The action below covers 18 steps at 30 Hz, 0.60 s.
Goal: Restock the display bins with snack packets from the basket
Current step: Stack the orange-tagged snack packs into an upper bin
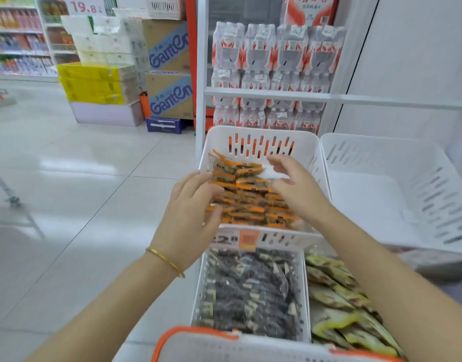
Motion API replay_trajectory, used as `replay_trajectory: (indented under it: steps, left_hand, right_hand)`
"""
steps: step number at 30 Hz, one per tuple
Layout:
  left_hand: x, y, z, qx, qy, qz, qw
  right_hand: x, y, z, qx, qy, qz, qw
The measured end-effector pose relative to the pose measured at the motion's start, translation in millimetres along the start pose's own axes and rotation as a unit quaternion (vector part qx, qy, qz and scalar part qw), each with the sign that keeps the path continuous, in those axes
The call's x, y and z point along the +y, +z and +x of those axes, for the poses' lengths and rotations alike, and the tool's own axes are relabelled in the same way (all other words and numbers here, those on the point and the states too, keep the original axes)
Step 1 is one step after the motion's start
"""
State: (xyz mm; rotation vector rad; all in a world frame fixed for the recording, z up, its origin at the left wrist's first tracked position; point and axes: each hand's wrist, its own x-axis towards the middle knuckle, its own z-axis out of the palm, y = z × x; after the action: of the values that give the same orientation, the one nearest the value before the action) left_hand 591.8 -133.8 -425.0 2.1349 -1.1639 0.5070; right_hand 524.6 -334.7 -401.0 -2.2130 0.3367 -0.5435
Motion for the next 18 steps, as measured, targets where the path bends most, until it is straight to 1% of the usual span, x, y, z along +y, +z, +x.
replay_trajectory:
  steps: [2, 5, 8, 9, 11, 13, 16, 18]
  left_hand:
    - [20, -15, -40, -0.040, 0.016, -0.012, 0.999]
    - [51, -31, -104, -0.159, -0.008, -0.020, 0.987]
    - [75, -39, -163, -0.314, -0.019, 0.023, 0.949]
    - [78, -39, -180, -0.350, -0.032, 0.044, 0.935]
    - [81, -37, -210, -0.397, -0.048, 0.068, 0.914]
    - [81, -38, -233, -0.427, -0.037, 0.095, 0.899]
    - [78, -40, -249, -0.472, -0.036, 0.134, 0.870]
    - [72, -40, -248, -0.486, -0.032, 0.157, 0.859]
  right_hand:
    - [-13, -4, -66, -0.008, -0.011, 0.044, 0.999]
    - [-13, 8, -162, -0.066, 0.018, 0.083, 0.994]
    - [13, 45, -236, -0.152, 0.091, 0.084, 0.981]
    - [25, 61, -258, -0.176, 0.121, 0.084, 0.973]
    - [53, 92, -298, -0.217, 0.181, 0.092, 0.955]
    - [80, 120, -328, -0.258, 0.220, 0.074, 0.938]
    - [109, 152, -357, -0.311, 0.251, -0.004, 0.917]
    - [118, 174, -365, -0.338, 0.249, -0.033, 0.907]
